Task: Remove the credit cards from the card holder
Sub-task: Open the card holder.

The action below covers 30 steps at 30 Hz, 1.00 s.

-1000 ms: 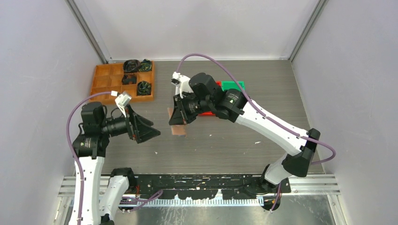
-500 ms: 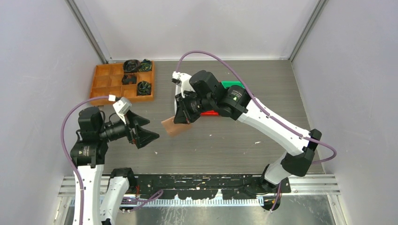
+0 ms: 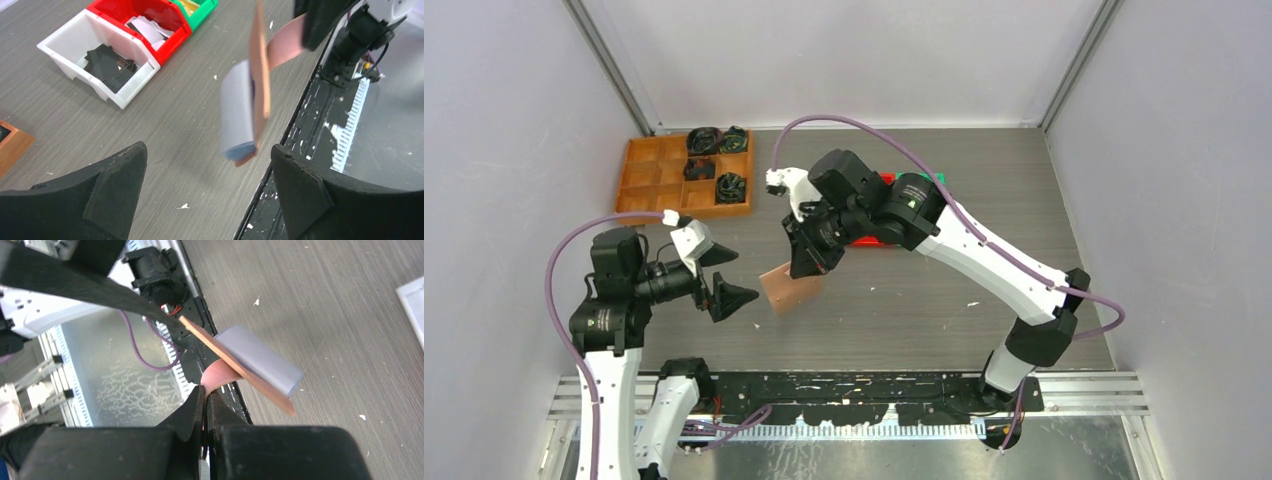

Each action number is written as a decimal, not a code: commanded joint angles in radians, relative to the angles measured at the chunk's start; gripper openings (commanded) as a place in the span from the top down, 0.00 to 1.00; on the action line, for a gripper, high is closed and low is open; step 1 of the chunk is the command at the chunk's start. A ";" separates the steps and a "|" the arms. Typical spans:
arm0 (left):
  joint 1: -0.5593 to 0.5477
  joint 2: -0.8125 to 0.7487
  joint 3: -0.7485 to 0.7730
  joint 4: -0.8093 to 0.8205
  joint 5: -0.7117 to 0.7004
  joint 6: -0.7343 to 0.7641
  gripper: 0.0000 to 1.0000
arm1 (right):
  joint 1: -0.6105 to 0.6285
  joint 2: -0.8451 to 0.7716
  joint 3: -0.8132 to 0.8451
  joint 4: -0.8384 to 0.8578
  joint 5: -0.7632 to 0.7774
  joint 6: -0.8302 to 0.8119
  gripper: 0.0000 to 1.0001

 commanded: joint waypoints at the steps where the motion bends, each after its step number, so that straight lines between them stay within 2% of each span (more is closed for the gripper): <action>1: 0.006 -0.013 -0.061 0.017 0.035 0.123 0.07 | 0.039 0.033 0.123 -0.072 -0.095 -0.111 0.99; 5: 0.005 -0.028 -0.074 0.042 0.000 0.162 0.07 | 0.047 0.059 0.172 -0.111 -0.108 -0.133 0.99; 10: 0.005 -0.026 -0.074 0.030 0.043 0.183 0.09 | 0.052 0.076 0.211 -0.111 -0.151 -0.144 0.99; 20: 0.003 -0.098 -0.084 0.189 0.233 -0.168 0.04 | 0.082 0.153 0.322 -0.068 -0.258 -0.134 0.99; 23: 0.002 -0.116 -0.082 0.190 0.242 -0.191 0.01 | 0.089 0.176 0.357 -0.058 -0.286 -0.125 0.99; 30: 0.002 -0.152 -0.094 0.191 0.241 -0.190 0.00 | 0.104 0.183 0.374 -0.012 -0.351 -0.099 0.99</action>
